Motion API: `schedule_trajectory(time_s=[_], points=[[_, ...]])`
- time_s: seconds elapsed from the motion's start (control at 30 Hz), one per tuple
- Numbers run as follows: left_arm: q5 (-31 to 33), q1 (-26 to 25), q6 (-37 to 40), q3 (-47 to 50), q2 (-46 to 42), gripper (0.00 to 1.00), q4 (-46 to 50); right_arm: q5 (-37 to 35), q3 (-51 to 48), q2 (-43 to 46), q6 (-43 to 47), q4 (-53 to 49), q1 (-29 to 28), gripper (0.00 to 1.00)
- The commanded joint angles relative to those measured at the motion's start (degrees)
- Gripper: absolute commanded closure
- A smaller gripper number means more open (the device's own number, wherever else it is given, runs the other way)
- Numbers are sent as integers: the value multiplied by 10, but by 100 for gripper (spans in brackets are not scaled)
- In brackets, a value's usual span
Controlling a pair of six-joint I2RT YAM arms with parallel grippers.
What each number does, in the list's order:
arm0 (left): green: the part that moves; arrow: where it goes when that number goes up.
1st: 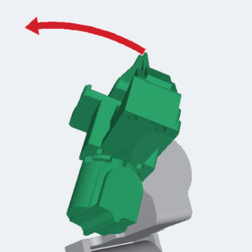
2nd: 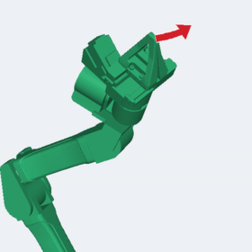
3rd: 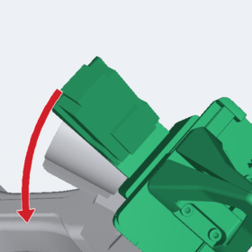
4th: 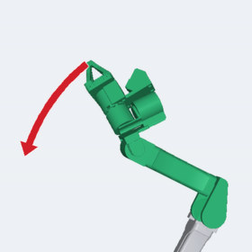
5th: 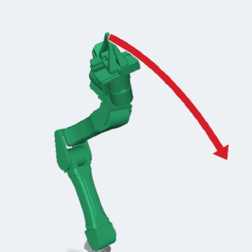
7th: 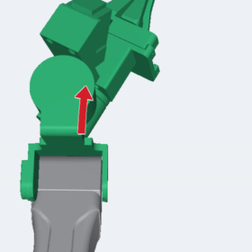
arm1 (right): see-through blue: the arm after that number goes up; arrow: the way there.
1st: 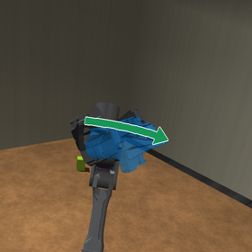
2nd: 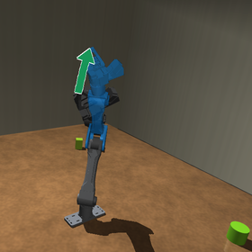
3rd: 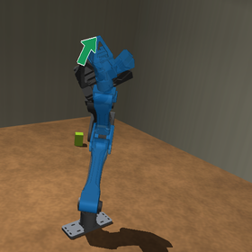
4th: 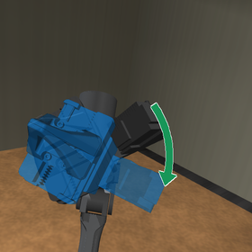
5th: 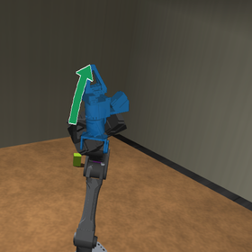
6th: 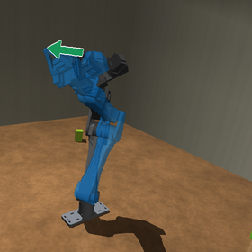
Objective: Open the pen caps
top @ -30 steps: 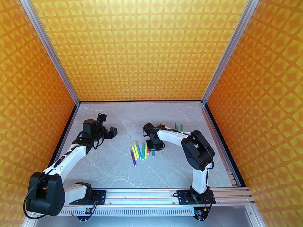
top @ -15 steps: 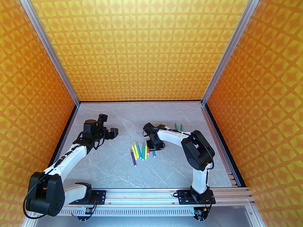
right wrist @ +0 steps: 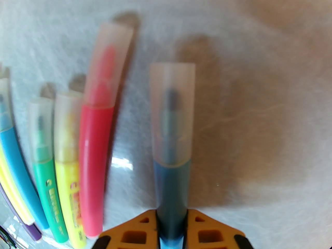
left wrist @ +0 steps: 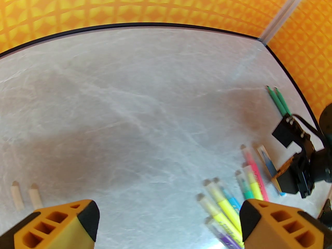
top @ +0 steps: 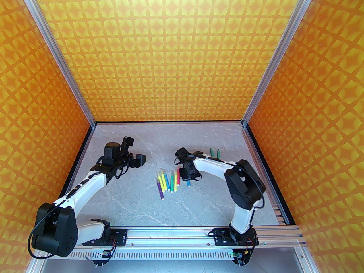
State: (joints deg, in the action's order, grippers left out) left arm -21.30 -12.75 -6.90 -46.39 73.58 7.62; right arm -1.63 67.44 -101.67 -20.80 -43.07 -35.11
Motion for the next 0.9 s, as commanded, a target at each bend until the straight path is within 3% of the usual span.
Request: schedule_trajectory(time_s=[0.0,0.37,0.87], points=[[-25,-19,-7,-28,3,7,19,27,-16,74,39,57,0,98],[-174,-58,-97,-35,25,14,-65,209,-131,204,111,275,-3,100],[-269,-106,-160,-53,75,25,-160,277,-172,239,114,392,-14,100]])
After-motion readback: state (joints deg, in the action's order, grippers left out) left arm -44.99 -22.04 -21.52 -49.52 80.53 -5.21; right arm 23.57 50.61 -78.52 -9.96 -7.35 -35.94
